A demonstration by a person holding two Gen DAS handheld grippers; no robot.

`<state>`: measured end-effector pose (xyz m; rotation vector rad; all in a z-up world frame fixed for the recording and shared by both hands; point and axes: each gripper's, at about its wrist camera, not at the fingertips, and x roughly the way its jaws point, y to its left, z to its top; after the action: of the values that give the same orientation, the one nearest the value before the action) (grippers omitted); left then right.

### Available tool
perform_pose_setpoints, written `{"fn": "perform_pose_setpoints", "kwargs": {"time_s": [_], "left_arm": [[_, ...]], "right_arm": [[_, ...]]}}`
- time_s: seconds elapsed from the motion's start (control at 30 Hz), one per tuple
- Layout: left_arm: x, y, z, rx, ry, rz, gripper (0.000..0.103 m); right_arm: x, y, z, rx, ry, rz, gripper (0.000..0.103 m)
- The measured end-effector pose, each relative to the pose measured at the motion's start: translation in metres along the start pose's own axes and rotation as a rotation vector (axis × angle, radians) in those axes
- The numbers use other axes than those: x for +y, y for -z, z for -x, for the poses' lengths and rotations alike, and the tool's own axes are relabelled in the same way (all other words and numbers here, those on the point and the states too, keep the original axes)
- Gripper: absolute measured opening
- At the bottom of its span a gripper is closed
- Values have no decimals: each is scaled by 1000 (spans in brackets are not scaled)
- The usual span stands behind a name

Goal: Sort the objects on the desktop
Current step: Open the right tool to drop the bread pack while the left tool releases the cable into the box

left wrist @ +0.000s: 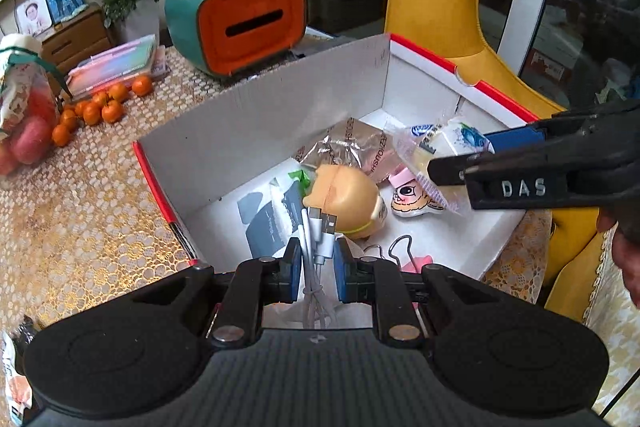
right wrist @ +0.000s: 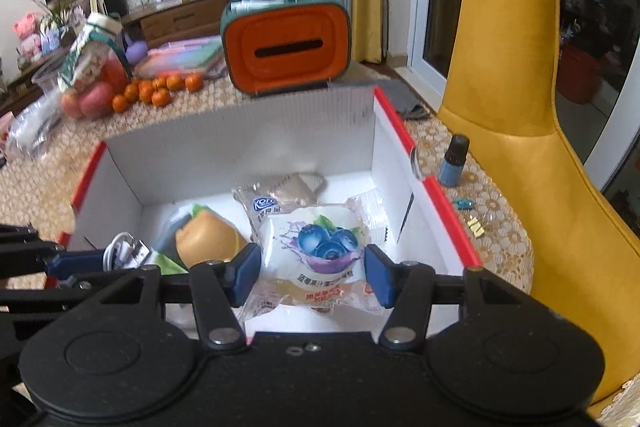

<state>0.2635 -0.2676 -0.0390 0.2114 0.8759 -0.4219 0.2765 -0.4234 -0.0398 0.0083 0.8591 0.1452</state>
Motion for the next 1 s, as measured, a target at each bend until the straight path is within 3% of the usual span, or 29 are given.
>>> {"fn": "perform_pose_setpoints", "kwargs": {"time_s": [0.33,0.67,1.0], "left_arm": [[-3,-3,-15,17,-30,-35,16],[-10,0,-23,55,10,-50,16],[-7,1,-15,38,31,-39,16]], "right_arm": [[4,5,-17,32,22,41,56],[1,8,-21,43,29,58,58],[0,6,-15,13,24,42,65]]}}
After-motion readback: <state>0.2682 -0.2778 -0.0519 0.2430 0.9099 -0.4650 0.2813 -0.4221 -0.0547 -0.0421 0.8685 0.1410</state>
